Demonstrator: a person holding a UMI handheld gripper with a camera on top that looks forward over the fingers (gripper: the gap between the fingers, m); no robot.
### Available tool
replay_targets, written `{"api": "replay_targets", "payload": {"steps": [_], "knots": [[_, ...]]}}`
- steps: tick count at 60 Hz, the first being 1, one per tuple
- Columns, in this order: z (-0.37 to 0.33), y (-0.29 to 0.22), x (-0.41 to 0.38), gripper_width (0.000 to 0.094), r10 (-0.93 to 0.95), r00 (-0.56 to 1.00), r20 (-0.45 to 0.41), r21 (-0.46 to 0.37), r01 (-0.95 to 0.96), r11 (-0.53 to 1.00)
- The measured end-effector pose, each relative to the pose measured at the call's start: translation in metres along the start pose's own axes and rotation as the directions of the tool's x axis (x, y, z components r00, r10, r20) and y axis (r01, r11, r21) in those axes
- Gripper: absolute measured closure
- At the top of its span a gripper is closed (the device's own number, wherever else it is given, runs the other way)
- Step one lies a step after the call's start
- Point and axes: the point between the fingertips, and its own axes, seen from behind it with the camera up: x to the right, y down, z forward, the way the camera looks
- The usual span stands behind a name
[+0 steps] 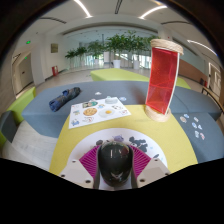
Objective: Arrange mouse
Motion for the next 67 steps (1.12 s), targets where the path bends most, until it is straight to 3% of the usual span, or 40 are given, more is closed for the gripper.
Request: {"api": "replay_targets", "payload": {"steps": [9, 10, 11, 12, 16, 28, 43, 52, 59, 67], "knots": [[-0.001, -0.001, 0.001, 0.0365, -0.009, 1.0, -0.004, -0.047, 0.009, 0.999], [-0.003, -0.002, 0.001, 0.0337, -0.007, 1.0, -0.002, -0.052, 0.007, 0.999], [-0.005, 0.0, 0.001, 0.0251, -0.006, 1.0, -0.002, -0.059, 0.006, 0.998], [-0.008, 0.0, 0.001, 0.0248, -0.006, 1.0, 0.003, -0.068, 0.006, 0.998], [-0.028, -0.006, 0.0, 0.0083, -0.016, 1.0, 0.024, -0.067, 0.017, 0.998], [-0.125, -0.022, -0.003, 0.0097, -0.063, 0.995, 0.076, 0.016, 0.062, 0.998], [-0.239, 0.025, 0.006, 0.0093, -0.054, 0.99, 0.13, 0.044, 0.049, 0.998], [-0.26, 0.054, 0.04, 0.0092, -0.095, 0.994, 0.058, 0.084, 0.09, 0.992], [-0.257, 0.076, 0.07, 0.0102, -0.091, 0.995, 0.037, 0.057, 0.089, 0.994], [-0.253, 0.082, 0.081, 0.011, -0.022, 0.996, 0.083, 0.04, 0.018, 0.999]]}}
